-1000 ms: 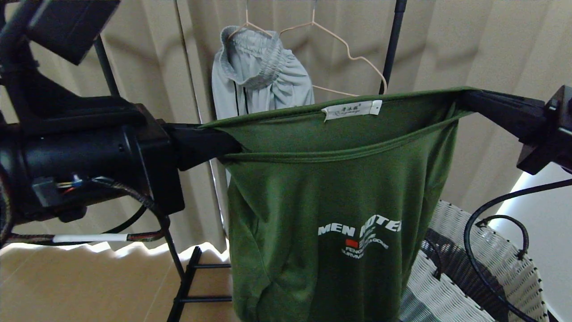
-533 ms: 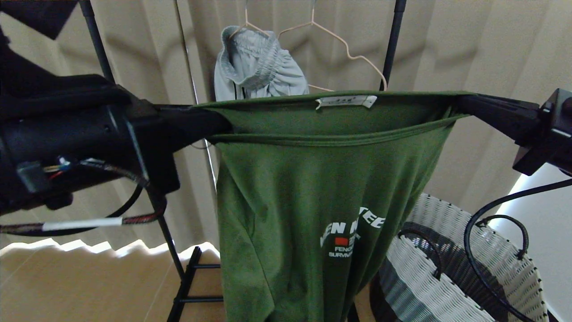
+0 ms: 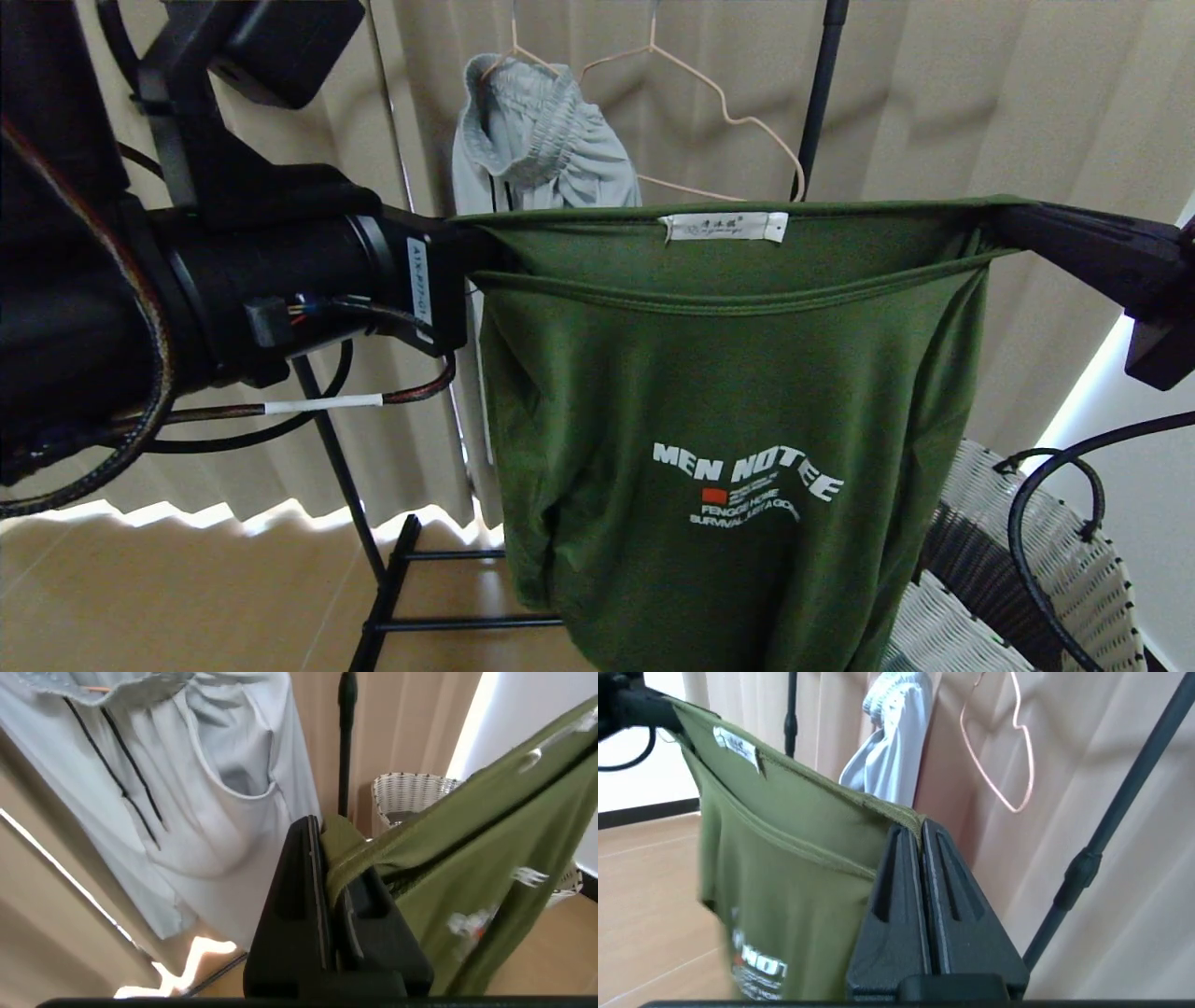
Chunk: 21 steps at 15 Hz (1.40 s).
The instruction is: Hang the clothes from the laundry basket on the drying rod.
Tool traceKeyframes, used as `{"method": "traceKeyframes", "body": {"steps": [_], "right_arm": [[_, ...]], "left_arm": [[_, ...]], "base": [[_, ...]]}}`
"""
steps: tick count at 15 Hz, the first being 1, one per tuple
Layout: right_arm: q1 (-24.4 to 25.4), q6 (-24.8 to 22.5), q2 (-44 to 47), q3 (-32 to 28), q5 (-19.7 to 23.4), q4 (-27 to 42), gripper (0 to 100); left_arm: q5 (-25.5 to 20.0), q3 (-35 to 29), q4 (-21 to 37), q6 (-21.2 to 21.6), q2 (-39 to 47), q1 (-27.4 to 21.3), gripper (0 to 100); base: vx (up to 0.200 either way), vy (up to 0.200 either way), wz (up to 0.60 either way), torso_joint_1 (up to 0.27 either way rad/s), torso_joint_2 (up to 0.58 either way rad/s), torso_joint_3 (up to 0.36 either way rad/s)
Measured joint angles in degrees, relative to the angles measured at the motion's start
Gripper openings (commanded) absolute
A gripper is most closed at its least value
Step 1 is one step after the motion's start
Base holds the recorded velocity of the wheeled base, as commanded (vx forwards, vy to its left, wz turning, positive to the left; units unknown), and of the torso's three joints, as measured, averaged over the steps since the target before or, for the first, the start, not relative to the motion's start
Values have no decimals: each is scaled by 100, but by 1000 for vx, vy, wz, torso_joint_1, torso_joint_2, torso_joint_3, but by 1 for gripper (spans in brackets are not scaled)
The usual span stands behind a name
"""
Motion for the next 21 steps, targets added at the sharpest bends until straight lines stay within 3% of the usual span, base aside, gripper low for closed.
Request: {"method": "traceKeyframes", "body": {"steps": [10,11,16,21], "right_arm": [[56,-5,-76,41,4,35,0],[61,-6,-76,41,4,33,100],[127,-11,-210,384,24,72,100],[601,-9,-780,1001,39,79,100]], "left_arm": [[10,-52,11,7,-43,22,0],[10,-45,11,5,-45,27,0],[111,90,11,13,-54,345,0],[533,350,1,0,-98,789,0]], "base": [[0,0,0,0,0,0],[0,0,0,0,0,0],[0,0,0,0,0,0],[0,0,0,0,0,0]]}}
